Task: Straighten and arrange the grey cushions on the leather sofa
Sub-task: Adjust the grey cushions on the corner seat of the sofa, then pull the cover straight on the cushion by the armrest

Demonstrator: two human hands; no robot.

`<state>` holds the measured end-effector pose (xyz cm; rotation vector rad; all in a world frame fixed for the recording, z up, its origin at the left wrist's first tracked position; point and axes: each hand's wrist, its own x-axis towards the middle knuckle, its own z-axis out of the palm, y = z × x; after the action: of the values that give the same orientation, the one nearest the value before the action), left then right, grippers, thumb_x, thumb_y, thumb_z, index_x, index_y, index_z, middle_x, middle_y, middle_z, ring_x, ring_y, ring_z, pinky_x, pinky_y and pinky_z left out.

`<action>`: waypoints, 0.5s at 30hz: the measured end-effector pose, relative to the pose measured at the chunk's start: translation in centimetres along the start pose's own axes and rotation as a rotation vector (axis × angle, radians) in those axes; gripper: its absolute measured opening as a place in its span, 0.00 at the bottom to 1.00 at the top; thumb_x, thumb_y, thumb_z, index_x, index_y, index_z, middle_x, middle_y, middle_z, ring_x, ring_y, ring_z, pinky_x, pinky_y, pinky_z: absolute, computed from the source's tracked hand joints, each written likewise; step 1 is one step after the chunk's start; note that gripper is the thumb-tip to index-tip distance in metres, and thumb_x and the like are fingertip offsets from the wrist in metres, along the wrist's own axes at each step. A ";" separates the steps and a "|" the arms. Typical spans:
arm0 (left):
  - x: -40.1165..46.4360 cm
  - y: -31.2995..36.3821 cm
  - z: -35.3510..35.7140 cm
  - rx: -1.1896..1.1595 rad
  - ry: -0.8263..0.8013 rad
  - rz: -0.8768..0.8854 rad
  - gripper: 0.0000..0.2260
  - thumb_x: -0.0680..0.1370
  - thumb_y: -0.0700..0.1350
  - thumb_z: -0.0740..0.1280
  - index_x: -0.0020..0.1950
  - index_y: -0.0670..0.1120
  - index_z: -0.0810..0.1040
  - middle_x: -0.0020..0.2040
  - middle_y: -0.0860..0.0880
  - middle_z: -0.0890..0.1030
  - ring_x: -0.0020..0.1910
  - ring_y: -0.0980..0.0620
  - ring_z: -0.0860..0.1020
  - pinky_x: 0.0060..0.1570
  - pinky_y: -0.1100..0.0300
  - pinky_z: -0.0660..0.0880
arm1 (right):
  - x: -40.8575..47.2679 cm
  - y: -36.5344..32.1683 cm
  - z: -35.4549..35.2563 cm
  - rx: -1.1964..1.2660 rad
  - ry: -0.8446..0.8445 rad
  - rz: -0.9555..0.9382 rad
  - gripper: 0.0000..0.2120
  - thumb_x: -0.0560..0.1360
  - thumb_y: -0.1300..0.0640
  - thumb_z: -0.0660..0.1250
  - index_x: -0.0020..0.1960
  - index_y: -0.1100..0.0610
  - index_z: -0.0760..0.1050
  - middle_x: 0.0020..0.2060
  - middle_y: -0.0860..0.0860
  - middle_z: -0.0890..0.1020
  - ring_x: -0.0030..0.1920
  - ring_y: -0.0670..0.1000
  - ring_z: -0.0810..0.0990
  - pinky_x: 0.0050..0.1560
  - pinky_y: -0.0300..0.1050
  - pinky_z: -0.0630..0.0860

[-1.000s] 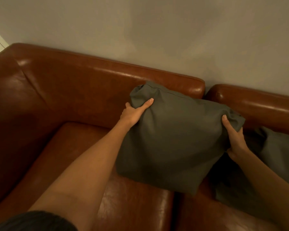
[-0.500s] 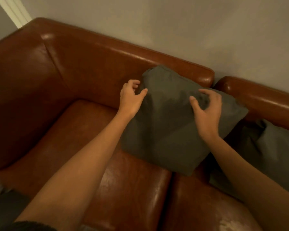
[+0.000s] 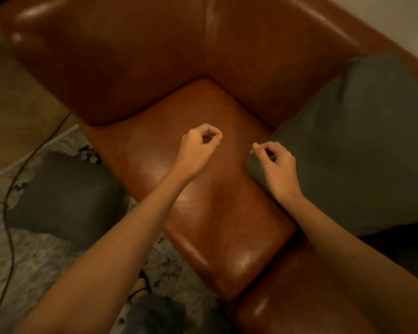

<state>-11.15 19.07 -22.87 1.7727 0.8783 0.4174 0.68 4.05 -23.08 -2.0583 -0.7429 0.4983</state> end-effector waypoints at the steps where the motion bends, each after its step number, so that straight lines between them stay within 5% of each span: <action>1: -0.4 -1.9 -1.5 0.011 0.012 -0.038 0.04 0.78 0.42 0.67 0.47 0.46 0.81 0.40 0.52 0.81 0.44 0.51 0.80 0.50 0.51 0.78 | -0.1 -0.1 2.2 -0.003 -0.041 0.009 0.13 0.80 0.50 0.64 0.41 0.54 0.80 0.43 0.53 0.81 0.46 0.50 0.77 0.49 0.43 0.70; 5: -1.9 -9.9 -8.5 0.017 0.087 -0.182 0.03 0.80 0.42 0.65 0.48 0.45 0.79 0.43 0.47 0.81 0.44 0.48 0.80 0.46 0.59 0.76 | -0.4 -0.6 12.6 -0.039 -0.165 0.002 0.10 0.80 0.50 0.65 0.42 0.52 0.80 0.44 0.52 0.82 0.45 0.50 0.79 0.50 0.49 0.73; 10: -3.9 -21.6 -16.8 0.022 0.216 -0.386 0.04 0.80 0.43 0.66 0.47 0.48 0.79 0.43 0.48 0.80 0.47 0.45 0.80 0.54 0.46 0.77 | -2.5 -1.9 26.4 0.019 -0.353 0.028 0.09 0.79 0.55 0.65 0.44 0.56 0.80 0.42 0.54 0.81 0.41 0.49 0.77 0.41 0.39 0.69; 15: -6.6 -32.6 -22.1 0.027 0.381 -0.577 0.03 0.78 0.41 0.66 0.46 0.48 0.79 0.42 0.48 0.80 0.47 0.49 0.79 0.57 0.53 0.75 | -4.6 -1.6 39.4 0.002 -0.598 0.032 0.08 0.79 0.52 0.66 0.48 0.55 0.81 0.44 0.55 0.79 0.41 0.46 0.75 0.42 0.36 0.68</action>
<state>-41.72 34.22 -43.68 1.3941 1.6116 0.3638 -26.47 25.22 -42.82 -1.9278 -1.0475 1.1586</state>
